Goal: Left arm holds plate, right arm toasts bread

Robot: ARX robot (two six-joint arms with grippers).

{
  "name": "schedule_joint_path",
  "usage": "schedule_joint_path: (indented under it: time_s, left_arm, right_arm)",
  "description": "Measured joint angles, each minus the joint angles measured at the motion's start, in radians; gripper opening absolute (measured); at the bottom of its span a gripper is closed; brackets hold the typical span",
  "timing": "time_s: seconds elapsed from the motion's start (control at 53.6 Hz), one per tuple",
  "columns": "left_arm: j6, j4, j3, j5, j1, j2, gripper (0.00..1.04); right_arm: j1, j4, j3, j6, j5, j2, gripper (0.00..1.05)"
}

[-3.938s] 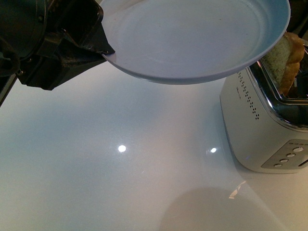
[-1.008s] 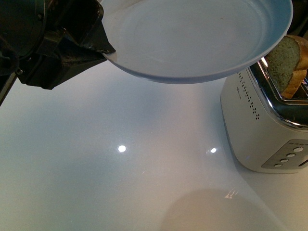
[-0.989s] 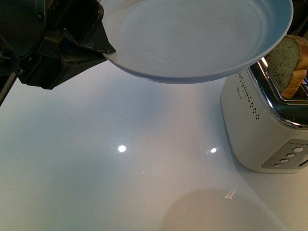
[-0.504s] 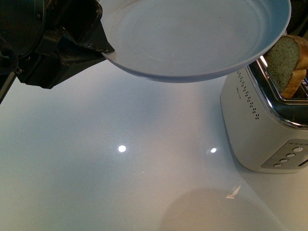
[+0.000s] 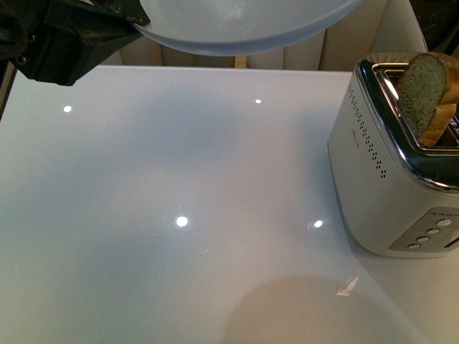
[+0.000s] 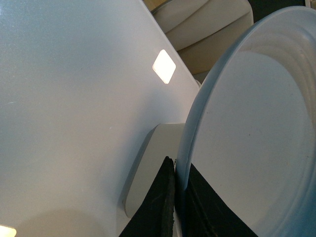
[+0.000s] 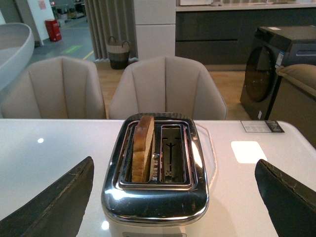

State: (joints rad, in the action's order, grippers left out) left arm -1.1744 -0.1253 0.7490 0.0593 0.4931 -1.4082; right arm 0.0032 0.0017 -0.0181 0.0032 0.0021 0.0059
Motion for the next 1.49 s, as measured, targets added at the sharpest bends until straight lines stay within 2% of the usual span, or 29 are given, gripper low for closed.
schedule_joint_path:
  time_s: [0.075, 0.187, 0.467, 0.728, 1.027, 1.493]
  left_arm:
    - [-0.002, 0.001, -0.003, -0.013, -0.018, 0.006, 0.03]
    - [0.015, 0.001, -0.03, -0.052, -0.088, 0.021, 0.03]
    - [0.211, -0.018, -0.165, -0.218, -0.393, 0.005, 0.03]
    - [0.381, -0.138, -0.267, -0.32, -0.614, -0.131, 0.03]
    - [0.559, -0.312, -0.28, -0.369, -0.735, -0.434, 0.03]
    - [0.689, -0.496, -0.25, -0.377, -0.789, -0.746, 0.03]
  right_arm:
    - [0.0, 0.0, 0.0, 0.0, 0.0, 0.0, 0.96]
    - [0.0, 0.0, 0.0, 0.0, 0.0, 0.0, 0.96]
    - [0.0, 0.0, 0.0, 0.0, 0.0, 0.0, 0.96]
    - [0.0, 0.0, 0.0, 0.0, 0.0, 0.0, 0.96]
    - [0.0, 0.0, 0.0, 0.0, 0.0, 0.0, 0.96]
    - [0.0, 0.0, 0.0, 0.0, 0.0, 0.0, 0.96]
